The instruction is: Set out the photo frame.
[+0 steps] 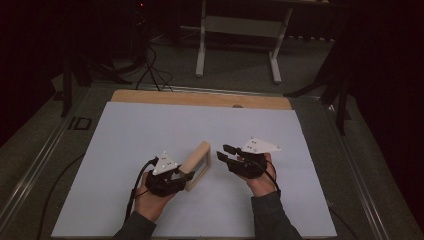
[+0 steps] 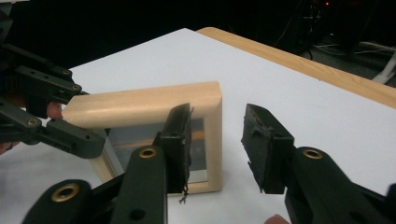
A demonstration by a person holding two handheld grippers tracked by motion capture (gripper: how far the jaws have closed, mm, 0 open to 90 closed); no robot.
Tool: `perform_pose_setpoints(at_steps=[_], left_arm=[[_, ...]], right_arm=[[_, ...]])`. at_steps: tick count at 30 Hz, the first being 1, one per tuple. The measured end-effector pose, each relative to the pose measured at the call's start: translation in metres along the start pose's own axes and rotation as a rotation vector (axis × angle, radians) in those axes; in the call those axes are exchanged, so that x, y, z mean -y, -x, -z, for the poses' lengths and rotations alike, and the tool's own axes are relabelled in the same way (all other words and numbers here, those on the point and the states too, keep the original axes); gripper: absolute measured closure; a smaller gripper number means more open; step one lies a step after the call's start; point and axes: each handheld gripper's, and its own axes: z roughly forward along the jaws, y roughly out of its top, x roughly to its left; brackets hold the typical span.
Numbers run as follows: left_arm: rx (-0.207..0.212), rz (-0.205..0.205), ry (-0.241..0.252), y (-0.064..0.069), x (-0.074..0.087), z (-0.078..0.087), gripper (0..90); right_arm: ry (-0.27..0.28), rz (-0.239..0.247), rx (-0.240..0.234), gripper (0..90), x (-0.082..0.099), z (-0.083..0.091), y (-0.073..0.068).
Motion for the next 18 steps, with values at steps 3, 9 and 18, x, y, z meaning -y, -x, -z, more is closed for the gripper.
perform_pose_setpoints(at_steps=[3,9,18], left_arm=[[0.002,-0.024,-0.005,0.003,0.000,0.000,60.3],[0.004,-0.043,-0.001,0.005,0.001,0.000,60.4],[0.033,-0.093,0.002,0.016,0.001,-0.002,60.3]], right_arm=[[0.002,0.003,0.004,66.9,0.000,0.001,-0.001],[0.013,0.012,0.021,76.9,-0.001,0.003,-0.001],[0.031,0.026,0.038,88.2,-0.002,0.005,-0.002]])
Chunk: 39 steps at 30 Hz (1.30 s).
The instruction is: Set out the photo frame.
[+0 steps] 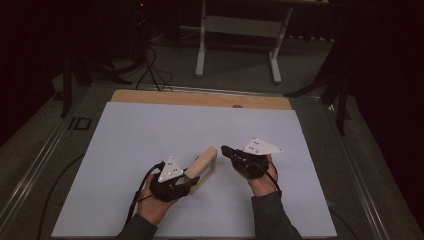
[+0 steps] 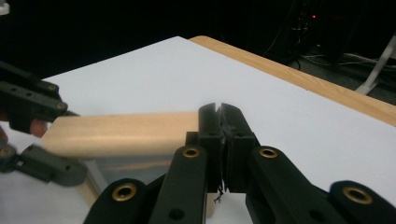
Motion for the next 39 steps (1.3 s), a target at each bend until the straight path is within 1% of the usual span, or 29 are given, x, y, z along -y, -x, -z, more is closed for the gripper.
perform_pose_setpoints(at_steps=[2,4,10,12,14,21,32,33,39], left_arm=[[0.014,-0.030,0.001,0.006,0.000,-0.002,60.3],[0.029,-0.041,0.000,0.009,0.000,-0.002,60.3],[0.056,-0.062,0.003,0.017,-0.001,-0.005,60.2],[0.059,-0.065,0.001,0.018,-0.001,-0.005,60.2],[0.064,-0.075,-0.001,0.020,-0.001,-0.006,60.2],[0.065,-0.078,-0.004,0.020,-0.002,-0.006,60.2],[0.057,-0.089,-0.010,0.021,-0.002,-0.006,59.9],[0.046,-0.090,-0.014,0.021,-0.003,-0.006,59.9],[0.012,-0.063,-0.022,0.014,-0.003,-0.005,57.1]], right_arm=[[-0.002,0.002,0.002,89.2,0.000,0.000,0.000],[-0.007,0.006,0.006,89.5,0.001,-0.001,-0.001],[-0.020,0.023,0.010,89.6,0.002,-0.007,-0.005],[-0.025,0.026,0.010,89.6,0.003,-0.009,-0.006],[-0.033,0.039,0.016,89.7,0.003,-0.013,-0.008],[-0.051,0.047,0.034,89.7,0.005,-0.020,-0.009],[-0.054,0.064,0.048,89.8,0.005,-0.022,-0.011],[-0.055,0.064,0.048,89.8,0.005,-0.022,-0.011],[-0.063,0.056,0.055,89.8,0.005,-0.019,-0.010]])
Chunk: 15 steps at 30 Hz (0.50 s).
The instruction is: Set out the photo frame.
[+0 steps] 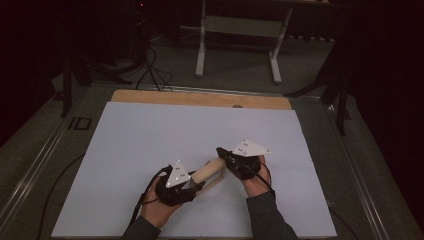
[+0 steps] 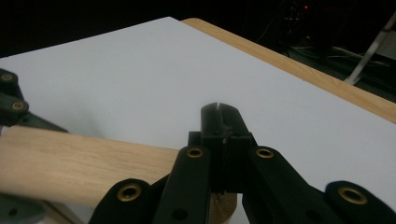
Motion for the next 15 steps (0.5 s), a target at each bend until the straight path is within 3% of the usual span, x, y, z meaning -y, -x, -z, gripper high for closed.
perform_pose_setpoints(at_steps=[15], left_arm=[[-0.063,0.049,-0.001,-0.012,0.002,0.002,53.3]], right_arm=[[-0.017,0.007,0.010,89.9,0.000,0.004,0.000]])
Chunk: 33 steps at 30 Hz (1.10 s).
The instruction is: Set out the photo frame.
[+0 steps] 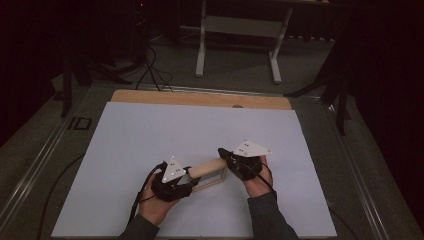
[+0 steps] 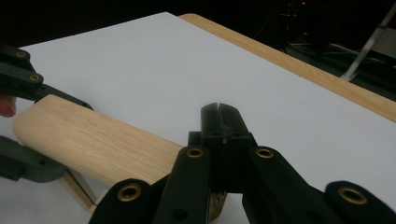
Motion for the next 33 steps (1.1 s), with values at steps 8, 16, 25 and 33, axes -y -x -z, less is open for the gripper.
perform_pose_setpoints(at_steps=[8,16,25,33], left_arm=[[-0.030,0.014,0.003,-0.0027,0.0008,0.0002,52.1],[-0.054,0.034,0.007,-0.0065,0.0016,0.0012,52.4],[-0.051,0.048,0.009,-0.0092,0.0025,0.0017,54.3],[-0.046,0.042,0.009,-0.0085,0.0027,0.0008,55.2]], right_arm=[[-0.007,-0.002,-0.005,89.9,0.0002,0.0021,0.0000],[-0.013,0.000,-0.006,89.9,0.0003,0.0038,-0.0006],[-0.023,-0.001,-0.020,89.1,-0.0002,0.0064,0.0004],[0.001,-0.009,-0.059,73.2,-0.0013,0.0103,0.0013]])
